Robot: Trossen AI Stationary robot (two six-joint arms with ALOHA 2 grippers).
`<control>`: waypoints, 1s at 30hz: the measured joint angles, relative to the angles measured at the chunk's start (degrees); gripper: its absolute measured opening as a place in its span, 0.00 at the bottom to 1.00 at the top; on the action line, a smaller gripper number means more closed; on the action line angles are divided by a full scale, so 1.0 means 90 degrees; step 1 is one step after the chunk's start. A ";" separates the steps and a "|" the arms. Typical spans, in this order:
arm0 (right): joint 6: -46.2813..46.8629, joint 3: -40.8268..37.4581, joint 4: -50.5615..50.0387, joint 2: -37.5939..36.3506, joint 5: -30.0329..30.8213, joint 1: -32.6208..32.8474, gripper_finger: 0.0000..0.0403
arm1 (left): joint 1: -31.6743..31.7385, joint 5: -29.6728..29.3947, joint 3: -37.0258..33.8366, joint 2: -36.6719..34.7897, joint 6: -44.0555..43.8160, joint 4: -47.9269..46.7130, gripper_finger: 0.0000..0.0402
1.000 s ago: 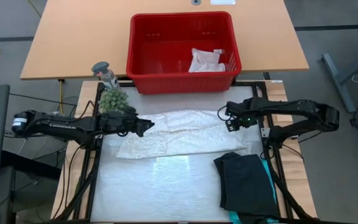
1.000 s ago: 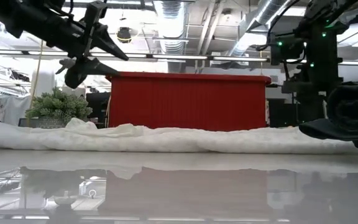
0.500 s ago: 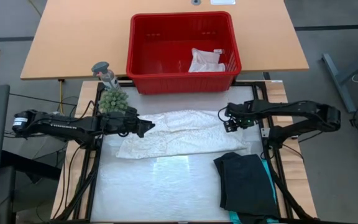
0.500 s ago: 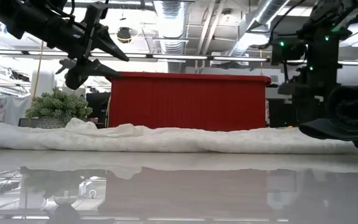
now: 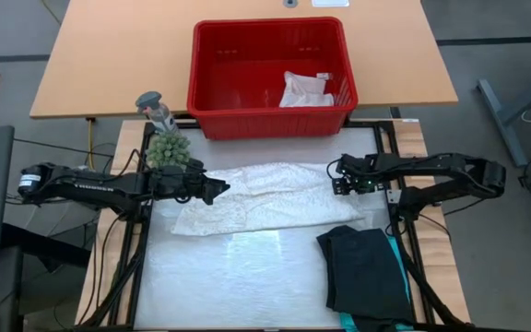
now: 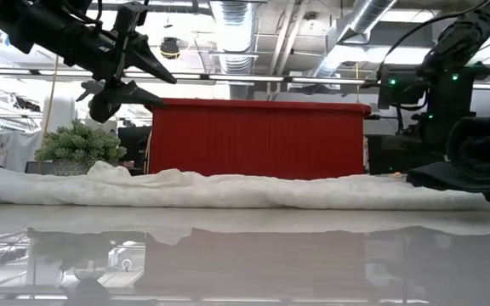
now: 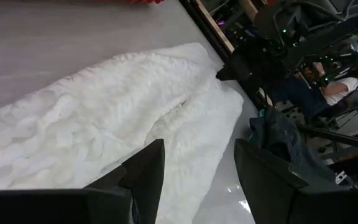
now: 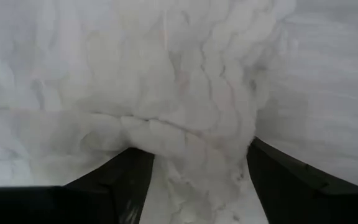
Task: Fold Laundry from Bin
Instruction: Fold the white t-shirt
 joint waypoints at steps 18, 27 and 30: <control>-0.0321 0.0195 0.0718 0.0589 -0.0063 -0.0080 0.07 | -0.0002 0.0008 0.0000 0.0000 0.0000 0.0020 0.45; -0.0573 0.1155 -0.0046 0.0552 0.0114 -0.0042 0.07 | -0.0002 0.0175 0.0000 -0.0002 -0.0002 0.0219 0.45; -0.0648 0.1484 -0.0258 0.0552 0.0124 0.0115 0.07 | -0.0002 0.0177 0.0000 -0.0002 -0.0013 0.0238 0.45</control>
